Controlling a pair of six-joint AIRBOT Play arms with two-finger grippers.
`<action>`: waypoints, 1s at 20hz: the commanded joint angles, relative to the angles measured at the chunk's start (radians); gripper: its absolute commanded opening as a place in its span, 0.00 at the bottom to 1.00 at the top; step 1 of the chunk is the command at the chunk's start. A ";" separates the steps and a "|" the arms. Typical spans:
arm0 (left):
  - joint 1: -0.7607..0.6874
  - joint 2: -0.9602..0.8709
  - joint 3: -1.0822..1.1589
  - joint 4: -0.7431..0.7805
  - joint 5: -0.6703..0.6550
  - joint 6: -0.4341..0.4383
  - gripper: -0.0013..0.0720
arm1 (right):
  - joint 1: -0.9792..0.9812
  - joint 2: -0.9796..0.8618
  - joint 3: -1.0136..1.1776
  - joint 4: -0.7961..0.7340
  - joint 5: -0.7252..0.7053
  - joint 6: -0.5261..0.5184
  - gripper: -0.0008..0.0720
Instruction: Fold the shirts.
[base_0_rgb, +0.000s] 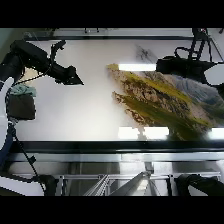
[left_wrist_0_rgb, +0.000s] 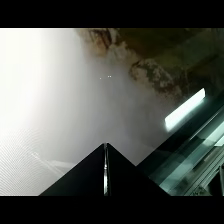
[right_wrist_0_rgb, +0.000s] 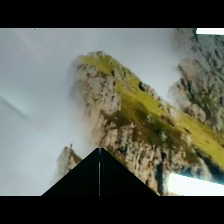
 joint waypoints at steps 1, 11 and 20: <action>0.000 0.000 0.001 0.000 0.000 0.000 0.04 | 0.000 0.000 0.000 0.000 0.000 0.000 0.03; 0.000 0.000 0.001 0.000 0.000 0.000 0.04 | 0.000 0.000 0.000 0.000 0.000 0.000 0.04; -0.001 0.000 0.001 -0.016 -0.068 0.000 0.04 | 0.000 0.000 0.000 0.005 0.000 0.001 0.04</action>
